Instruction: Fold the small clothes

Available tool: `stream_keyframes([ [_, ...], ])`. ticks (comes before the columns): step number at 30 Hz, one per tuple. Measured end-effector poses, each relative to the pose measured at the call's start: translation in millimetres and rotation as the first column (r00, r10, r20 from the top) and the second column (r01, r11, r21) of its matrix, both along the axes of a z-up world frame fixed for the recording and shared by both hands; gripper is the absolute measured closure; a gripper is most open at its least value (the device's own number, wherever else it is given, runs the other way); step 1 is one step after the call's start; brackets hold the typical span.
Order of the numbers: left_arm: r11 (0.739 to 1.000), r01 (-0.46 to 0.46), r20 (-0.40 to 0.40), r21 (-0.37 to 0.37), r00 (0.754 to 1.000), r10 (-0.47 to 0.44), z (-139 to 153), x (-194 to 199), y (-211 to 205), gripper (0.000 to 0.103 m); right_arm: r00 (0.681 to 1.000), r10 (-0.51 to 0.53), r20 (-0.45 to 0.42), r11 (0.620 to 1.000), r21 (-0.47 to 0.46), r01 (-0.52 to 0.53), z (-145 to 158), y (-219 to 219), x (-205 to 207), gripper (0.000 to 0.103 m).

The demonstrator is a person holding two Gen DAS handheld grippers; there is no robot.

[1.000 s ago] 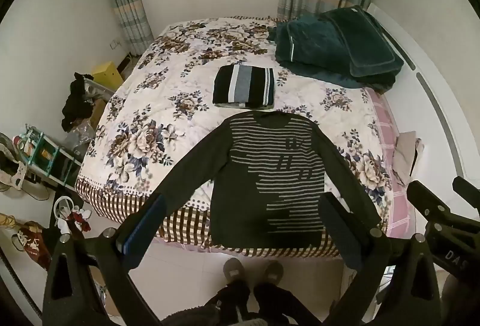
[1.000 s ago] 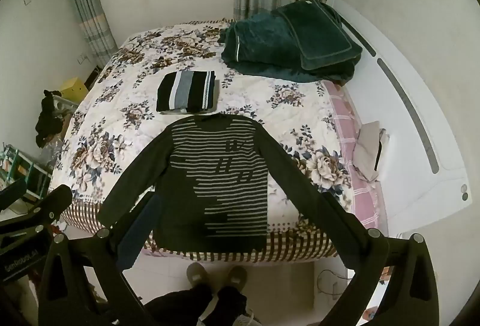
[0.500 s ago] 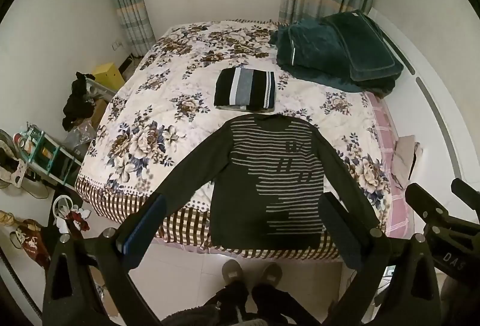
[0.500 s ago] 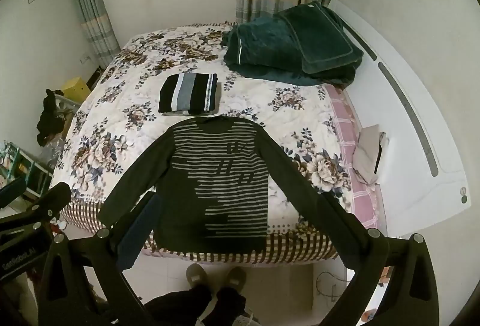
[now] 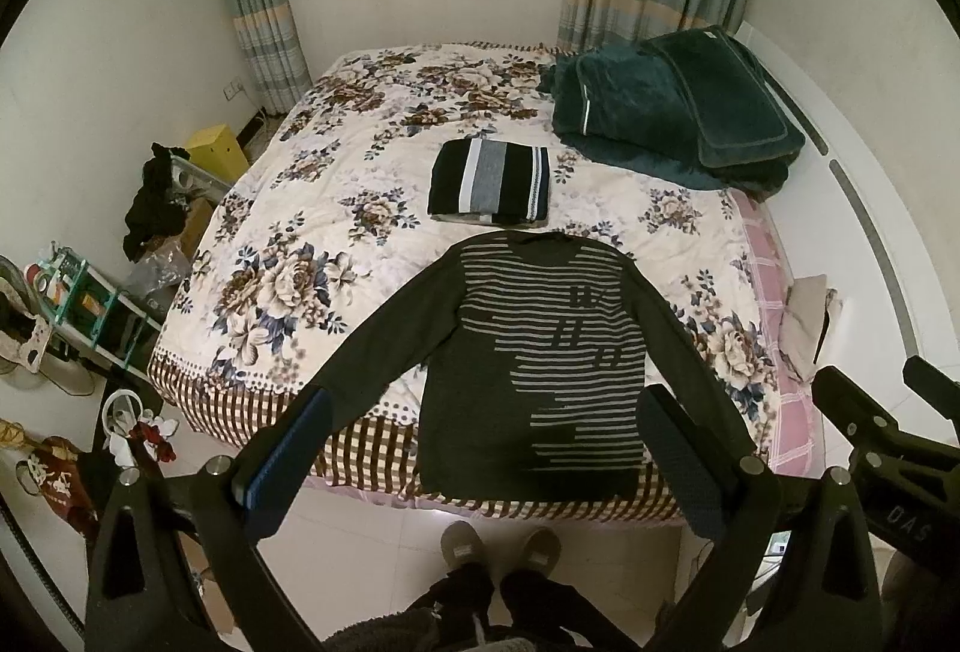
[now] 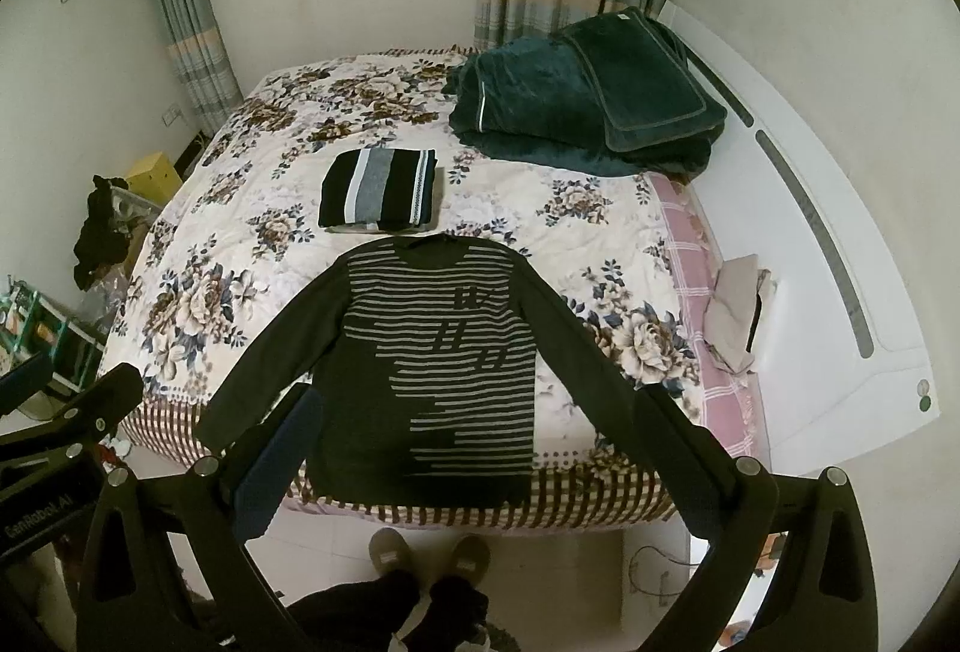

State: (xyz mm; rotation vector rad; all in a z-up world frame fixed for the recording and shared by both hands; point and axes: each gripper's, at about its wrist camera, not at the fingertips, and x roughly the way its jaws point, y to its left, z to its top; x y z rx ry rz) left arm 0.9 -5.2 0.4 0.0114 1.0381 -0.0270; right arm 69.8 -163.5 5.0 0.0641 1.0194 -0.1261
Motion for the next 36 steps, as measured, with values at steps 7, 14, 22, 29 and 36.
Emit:
stream_keyframes([
  [7, 1.0, -0.001, 0.004, -0.003, 1.0, 0.001, 0, 0, 0, 0.0, 1.0, 0.002, 0.003, 1.0, -0.001, -0.002, 7, 6, 1, 0.0],
  [14, 1.0, -0.001, 0.006, -0.006, 1.0, 0.001, 0, -1, 1, 0.0, 1.0, 0.003, 0.005, 1.0, -0.002, -0.003, 10, 8, 2, 0.0],
  [22, 1.0, -0.001, 0.01, -0.006, 1.0, 0.001, 5, 1, -2, 0.0, 1.0, 0.002, 0.01, 1.0, -0.002, -0.002, 9, 9, 0, 0.0],
  [29, 1.0, -0.001, 0.013, -0.005, 1.0, 0.001, 13, 6, -8, 0.0, 1.0, 0.015, 0.011, 1.0, -0.002, -0.015, 32, 8, 14, 0.0],
  [36, 1.0, -0.003, 0.016, -0.007, 1.0, 0.003, 12, 4, -7, 0.0, 1.0, 0.014, 0.015, 1.0, -0.003, -0.014, 32, 9, 12, 0.0],
])
